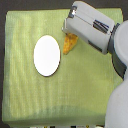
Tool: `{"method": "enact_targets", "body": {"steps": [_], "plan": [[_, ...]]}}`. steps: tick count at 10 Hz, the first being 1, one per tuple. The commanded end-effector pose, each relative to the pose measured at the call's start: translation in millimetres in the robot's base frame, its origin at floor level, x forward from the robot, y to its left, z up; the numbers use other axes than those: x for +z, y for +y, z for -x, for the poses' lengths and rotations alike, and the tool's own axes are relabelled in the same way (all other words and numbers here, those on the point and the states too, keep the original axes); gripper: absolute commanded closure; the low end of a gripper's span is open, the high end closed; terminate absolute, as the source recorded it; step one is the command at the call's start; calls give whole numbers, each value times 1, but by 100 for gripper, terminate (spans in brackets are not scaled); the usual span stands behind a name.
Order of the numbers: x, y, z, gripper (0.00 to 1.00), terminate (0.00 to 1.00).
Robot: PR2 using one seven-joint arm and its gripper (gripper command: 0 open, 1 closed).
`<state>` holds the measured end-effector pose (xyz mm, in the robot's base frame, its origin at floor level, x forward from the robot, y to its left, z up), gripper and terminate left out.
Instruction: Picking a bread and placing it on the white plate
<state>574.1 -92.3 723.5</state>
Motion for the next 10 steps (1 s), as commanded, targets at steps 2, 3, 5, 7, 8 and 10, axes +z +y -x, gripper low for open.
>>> {"method": "enact_targets", "body": {"steps": [2,3,5,7,8,10], "plan": [[11,-10,3,100,0],[11,-9,4,100,0],[12,-9,4,100,0],[13,-9,3,100,0],[14,-9,2,100,0],[13,-10,2,100,0]]}}
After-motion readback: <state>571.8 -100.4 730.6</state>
